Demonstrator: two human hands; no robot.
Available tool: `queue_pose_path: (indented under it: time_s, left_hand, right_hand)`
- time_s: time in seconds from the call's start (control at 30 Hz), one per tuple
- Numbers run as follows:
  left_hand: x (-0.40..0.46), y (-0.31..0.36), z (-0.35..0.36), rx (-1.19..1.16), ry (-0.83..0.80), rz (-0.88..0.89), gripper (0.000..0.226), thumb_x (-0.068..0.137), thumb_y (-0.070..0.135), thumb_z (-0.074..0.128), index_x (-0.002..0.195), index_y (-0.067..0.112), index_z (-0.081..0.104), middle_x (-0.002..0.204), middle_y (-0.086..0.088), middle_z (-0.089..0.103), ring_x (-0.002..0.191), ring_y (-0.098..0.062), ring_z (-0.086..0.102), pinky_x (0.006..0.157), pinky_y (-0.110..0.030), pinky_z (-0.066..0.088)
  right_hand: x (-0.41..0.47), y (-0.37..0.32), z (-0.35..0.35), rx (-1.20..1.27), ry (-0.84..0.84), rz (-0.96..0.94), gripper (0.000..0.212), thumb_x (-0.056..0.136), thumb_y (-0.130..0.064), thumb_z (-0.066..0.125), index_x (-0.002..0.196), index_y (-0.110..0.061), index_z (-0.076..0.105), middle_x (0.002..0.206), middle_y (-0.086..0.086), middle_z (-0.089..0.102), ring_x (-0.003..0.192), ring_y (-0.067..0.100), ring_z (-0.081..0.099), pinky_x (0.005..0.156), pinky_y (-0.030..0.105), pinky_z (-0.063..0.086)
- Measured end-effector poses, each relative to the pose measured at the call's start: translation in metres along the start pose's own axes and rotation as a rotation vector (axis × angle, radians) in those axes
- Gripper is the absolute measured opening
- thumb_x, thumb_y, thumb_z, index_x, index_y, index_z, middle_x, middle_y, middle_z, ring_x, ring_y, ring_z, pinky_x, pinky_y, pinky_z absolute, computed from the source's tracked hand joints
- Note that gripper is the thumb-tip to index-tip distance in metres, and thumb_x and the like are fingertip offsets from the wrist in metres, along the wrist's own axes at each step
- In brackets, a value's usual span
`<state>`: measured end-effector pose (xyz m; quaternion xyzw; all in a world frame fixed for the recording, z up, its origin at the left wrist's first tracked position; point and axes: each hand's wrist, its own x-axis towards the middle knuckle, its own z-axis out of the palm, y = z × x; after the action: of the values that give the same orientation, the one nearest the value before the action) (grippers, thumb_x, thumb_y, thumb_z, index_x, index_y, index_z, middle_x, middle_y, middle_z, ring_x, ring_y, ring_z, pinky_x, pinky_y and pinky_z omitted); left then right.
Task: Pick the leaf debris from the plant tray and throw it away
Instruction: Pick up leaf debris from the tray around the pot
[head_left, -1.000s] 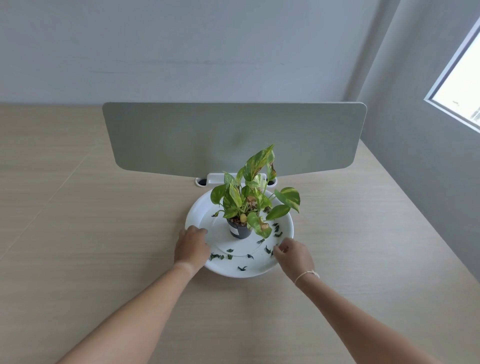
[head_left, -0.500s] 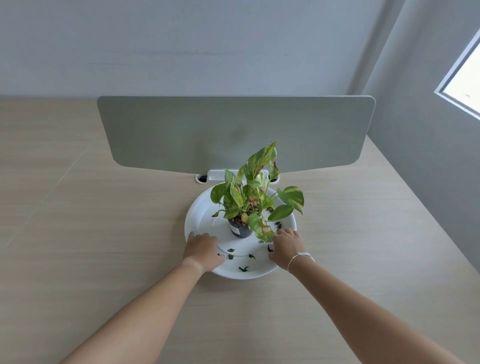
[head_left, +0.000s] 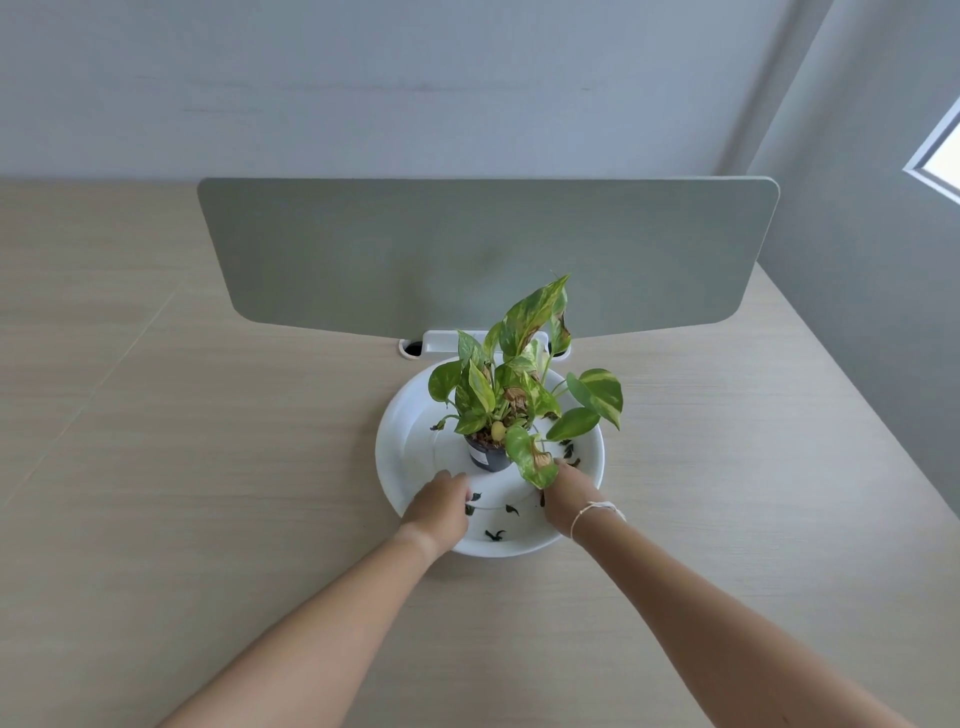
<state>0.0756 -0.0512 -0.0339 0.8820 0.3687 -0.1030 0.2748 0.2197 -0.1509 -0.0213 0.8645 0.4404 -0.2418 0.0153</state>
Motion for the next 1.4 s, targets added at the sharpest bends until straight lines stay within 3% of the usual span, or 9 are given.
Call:
queue_pose_path:
  time_s: [0.17, 0.3, 0.4, 0.47, 0.57, 0.7, 1.0, 1.2, 1.4]
  left_hand:
    - [0.002, -0.001, 0.005, -0.084, 0.023, 0.022, 0.032, 0.087, -0.005, 0.044, 0.114, 0.006, 0.056, 0.113, -0.009, 0.049, 0.109, -0.027, 0.055, 0.09, -0.031, 0.047]
    - [0.003, -0.002, 0.004, -0.103, 0.064, 0.053, 0.036, 0.087, -0.003, 0.047, 0.119, 0.01, 0.056, 0.12, -0.008, 0.049, 0.112, -0.022, 0.052, 0.083, -0.023, 0.043]
    - [0.004, -0.002, 0.004, -0.042, 0.091, 0.083, 0.05, 0.086, 0.001, 0.046, 0.132, 0.02, 0.05, 0.129, -0.004, 0.044, 0.121, -0.023, 0.041, 0.089, -0.028, 0.046]
    - [0.003, -0.002, 0.004, -0.005, 0.071, 0.1, 0.055, 0.084, 0.004, 0.045, 0.135, 0.026, 0.048, 0.131, -0.002, 0.043, 0.123, -0.025, 0.037, 0.091, -0.032, 0.047]
    - [0.004, -0.001, 0.004, 0.039, 0.026, 0.119, 0.045, 0.084, 0.011, 0.047, 0.127, 0.025, 0.054, 0.13, -0.001, 0.045, 0.122, -0.026, 0.036, 0.094, -0.037, 0.047]
    - [0.006, -0.001, 0.006, 0.016, 0.024, 0.13, 0.038, 0.086, 0.022, 0.056, 0.124, 0.022, 0.059, 0.126, 0.001, 0.047, 0.121, -0.019, 0.039, 0.097, -0.03, 0.045]
    - [0.006, -0.003, 0.005, -0.063, 0.1, 0.082, 0.016, 0.086, 0.002, 0.048, 0.089, 0.004, 0.063, 0.094, -0.001, 0.047, 0.077, -0.022, 0.055, 0.073, -0.032, 0.054]
    - [0.004, -0.004, 0.003, -0.005, 0.141, 0.048, 0.023, 0.083, 0.0, 0.047, 0.091, 0.006, 0.067, 0.099, -0.004, 0.057, 0.094, -0.023, 0.055, 0.075, -0.027, 0.044]
    - [0.004, -0.011, -0.004, 0.053, 0.129, -0.019, 0.011, 0.082, 0.012, 0.054, 0.087, 0.013, 0.063, 0.11, -0.006, 0.051, 0.107, -0.024, 0.049, 0.083, -0.03, 0.048]
  right_hand:
    - [-0.001, 0.001, -0.003, 0.048, -0.008, 0.013, 0.03, 0.093, -0.002, 0.038, 0.116, -0.003, 0.056, 0.123, 0.013, 0.055, 0.11, 0.029, 0.057, 0.091, 0.033, 0.046]
    - [0.002, 0.003, -0.001, 0.143, 0.033, -0.011, 0.04, 0.09, 0.005, 0.038, 0.128, -0.004, 0.046, 0.127, 0.013, 0.051, 0.109, 0.029, 0.057, 0.096, 0.035, 0.047]
    - [0.0, 0.003, -0.003, 0.182, 0.034, -0.035, 0.049, 0.087, 0.01, 0.036, 0.133, -0.005, 0.038, 0.129, 0.014, 0.045, 0.096, 0.026, 0.055, 0.087, 0.033, 0.049]
    - [0.0, 0.002, -0.005, 0.144, 0.018, -0.045, 0.05, 0.087, 0.008, 0.037, 0.136, -0.006, 0.037, 0.133, 0.013, 0.042, 0.1, 0.028, 0.055, 0.085, 0.031, 0.046]
    - [0.0, 0.002, -0.005, 0.065, -0.008, -0.082, 0.046, 0.089, 0.0, 0.04, 0.134, -0.009, 0.044, 0.138, 0.01, 0.036, 0.112, 0.027, 0.053, 0.097, 0.028, 0.043]
    - [-0.004, 0.003, -0.008, 0.106, -0.004, -0.072, 0.044, 0.09, -0.003, 0.044, 0.133, -0.008, 0.046, 0.133, 0.009, 0.042, 0.109, 0.027, 0.056, 0.088, 0.027, 0.044]
    - [-0.008, 0.003, -0.004, 0.153, 0.044, -0.061, 0.035, 0.089, -0.011, 0.051, 0.123, -0.007, 0.052, 0.123, 0.007, 0.052, 0.107, 0.026, 0.058, 0.085, 0.029, 0.047]
    - [-0.005, 0.0, 0.0, 0.07, 0.026, -0.052, 0.029, 0.091, 0.0, 0.04, 0.111, -0.004, 0.06, 0.119, 0.011, 0.055, 0.105, 0.028, 0.058, 0.077, 0.03, 0.044]
    - [-0.007, -0.003, 0.0, 0.126, 0.022, -0.047, 0.03, 0.087, -0.005, 0.042, 0.11, -0.011, 0.062, 0.118, 0.007, 0.055, 0.106, 0.026, 0.057, 0.088, 0.031, 0.05]
